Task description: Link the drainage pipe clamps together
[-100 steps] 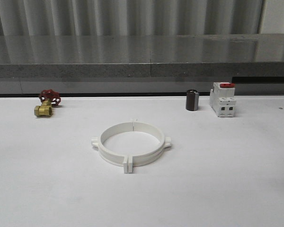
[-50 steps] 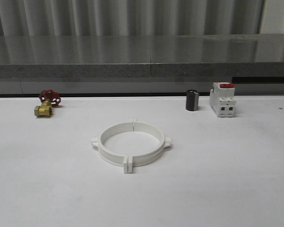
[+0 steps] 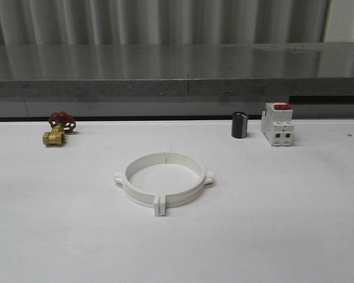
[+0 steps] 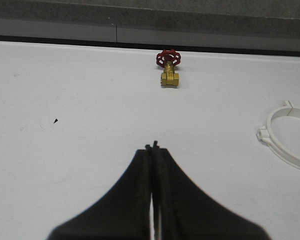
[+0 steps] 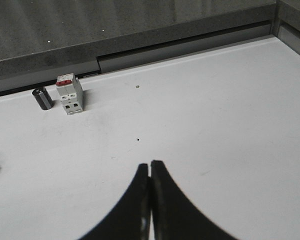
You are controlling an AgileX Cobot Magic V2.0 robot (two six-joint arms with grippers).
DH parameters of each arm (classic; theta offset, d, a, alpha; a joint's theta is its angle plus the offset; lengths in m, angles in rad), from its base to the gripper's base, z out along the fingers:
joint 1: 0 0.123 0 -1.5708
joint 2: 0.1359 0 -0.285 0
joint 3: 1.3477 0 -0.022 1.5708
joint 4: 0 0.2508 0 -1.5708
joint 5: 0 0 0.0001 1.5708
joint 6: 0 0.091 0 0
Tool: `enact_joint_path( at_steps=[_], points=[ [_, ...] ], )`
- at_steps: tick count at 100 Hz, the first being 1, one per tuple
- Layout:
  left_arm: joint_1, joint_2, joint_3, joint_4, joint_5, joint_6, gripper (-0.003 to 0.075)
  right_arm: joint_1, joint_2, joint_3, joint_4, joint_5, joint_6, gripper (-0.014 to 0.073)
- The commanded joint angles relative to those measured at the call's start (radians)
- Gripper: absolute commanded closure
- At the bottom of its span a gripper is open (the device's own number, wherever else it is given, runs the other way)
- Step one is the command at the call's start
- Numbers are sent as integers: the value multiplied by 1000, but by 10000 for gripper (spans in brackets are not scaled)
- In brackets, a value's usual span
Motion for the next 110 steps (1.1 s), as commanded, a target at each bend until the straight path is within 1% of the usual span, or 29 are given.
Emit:
enact_joint_path(
  at_steps=[1,27,37,45,56,64,68,75,76,77,79,84,90,98,110],
  points=[
    [1,8,-28,-9,-68,-1,740,-6,4,-19,-41,-63,-10,711],
    [1,8,-28,-9,-68,-1,740,-6,4,-19,-41,-64,-10,711],
    [1,8,-28,-9,-68,-1,740,-6,4,-17,-43,-104,-9,711],
    [1,8,-28,-9,-68,-1,740,-6,4,15,-41,-250,-9,711],
    [1,8,-28,-9,-68,-1,740,-9,4,117,-34,-480,-9,711],
    [1,8,-28,-9,-68,-1,740,-28,4,207,-4,-582,-14,711],
    [1,8,-28,-9,-68,-1,740,-49,4,240,35,-616,-32,711],
    [1,8,-28,-9,-68,-1,740,-97,4,298,128,-661,-119,711],
    [1,8,-28,-9,-68,-1,740,-108,4,308,148,-671,-158,711],
    [1,8,-28,-9,-68,-1,740,-114,4,313,159,-676,-158,711],
    [1,8,-28,-9,-68,-1,740,-131,4,332,190,-693,-215,711],
    [1,8,-28,-9,-68,-1,740,-169,4,361,262,-740,-302,711],
    [1,8,-28,-9,-68,-1,740,-202,4,401,306,-801,-384,711],
    [1,8,-28,-9,-68,-1,740,-225,0,451,336,-893,-401,711],
    [1,8,-28,-9,-68,-1,740,-226,-16,531,364,-1003,-400,711]
  ],
)
